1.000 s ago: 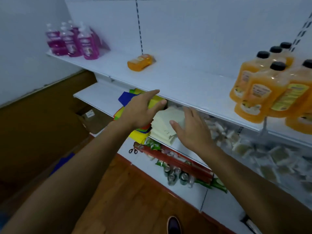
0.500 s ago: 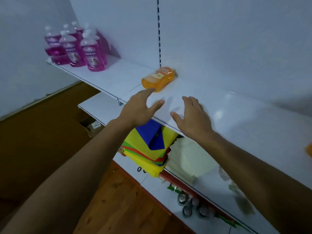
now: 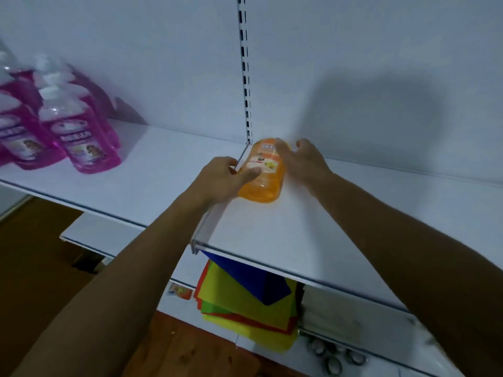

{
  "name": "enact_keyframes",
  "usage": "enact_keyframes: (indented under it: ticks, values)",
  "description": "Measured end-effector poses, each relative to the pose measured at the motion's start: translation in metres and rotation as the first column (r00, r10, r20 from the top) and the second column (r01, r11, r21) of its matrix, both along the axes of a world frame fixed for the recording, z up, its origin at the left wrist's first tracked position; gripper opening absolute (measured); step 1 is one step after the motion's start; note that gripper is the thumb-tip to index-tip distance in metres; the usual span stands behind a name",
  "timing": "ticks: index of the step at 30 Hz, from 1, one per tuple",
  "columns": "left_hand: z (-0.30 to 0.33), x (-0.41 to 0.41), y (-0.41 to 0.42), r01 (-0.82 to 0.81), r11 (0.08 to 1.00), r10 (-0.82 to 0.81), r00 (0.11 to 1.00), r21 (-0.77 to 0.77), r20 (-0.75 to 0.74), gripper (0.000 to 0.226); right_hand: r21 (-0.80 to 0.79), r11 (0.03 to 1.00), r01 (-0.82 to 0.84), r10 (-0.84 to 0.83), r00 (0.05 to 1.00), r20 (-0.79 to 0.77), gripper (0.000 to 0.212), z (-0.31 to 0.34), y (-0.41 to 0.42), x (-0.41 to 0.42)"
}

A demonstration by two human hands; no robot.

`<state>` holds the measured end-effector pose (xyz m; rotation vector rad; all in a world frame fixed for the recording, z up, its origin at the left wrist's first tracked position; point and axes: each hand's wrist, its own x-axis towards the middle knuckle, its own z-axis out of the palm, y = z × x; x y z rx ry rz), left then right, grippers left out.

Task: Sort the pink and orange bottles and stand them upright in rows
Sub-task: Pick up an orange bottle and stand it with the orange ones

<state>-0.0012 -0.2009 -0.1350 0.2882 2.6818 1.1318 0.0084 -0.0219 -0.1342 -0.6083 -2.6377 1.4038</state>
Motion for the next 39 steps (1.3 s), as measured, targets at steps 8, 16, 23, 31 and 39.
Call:
enact_keyframes:
  ticks: [8, 16, 23, 31, 39]
  values:
    - [0.0, -0.009, 0.007, 0.083, 0.986, -0.111, 0.975, 0.144, 0.193, 0.058, -0.217, 0.972, 0.092, -0.103, 0.994, -0.042, 0.044, -0.014, -0.005, -0.001]
    - [0.004, 0.06, 0.03, 0.198, 0.938, -0.261, 0.943, 0.283, 0.207, 0.034, -0.413, 0.895, 0.169, -0.258, 0.951, -0.171, 0.037, -0.01, 0.024, 0.084]
    - [0.005, 0.184, 0.076, 0.286, 0.907, -0.331, 0.938, 0.311, 0.106, 0.042, -0.391, 0.898, 0.201, -0.327, 0.899, -0.291, 0.047, -0.006, 0.06, 0.227]
    - [0.006, 0.301, 0.14, 0.434, 0.835, -0.482, 0.873, 0.338, 0.071, 0.045, -0.252, 0.901, 0.353, -0.425, 0.834, -0.352, 0.053, 0.003, 0.113, 0.368]
    - [-0.001, 0.371, 0.224, 0.647, 0.654, -0.715, 0.698, 0.391, 0.039, 0.045, -0.229, 0.787, 0.573, -0.614, 0.686, -0.391, 0.048, 0.014, 0.161, 0.479]
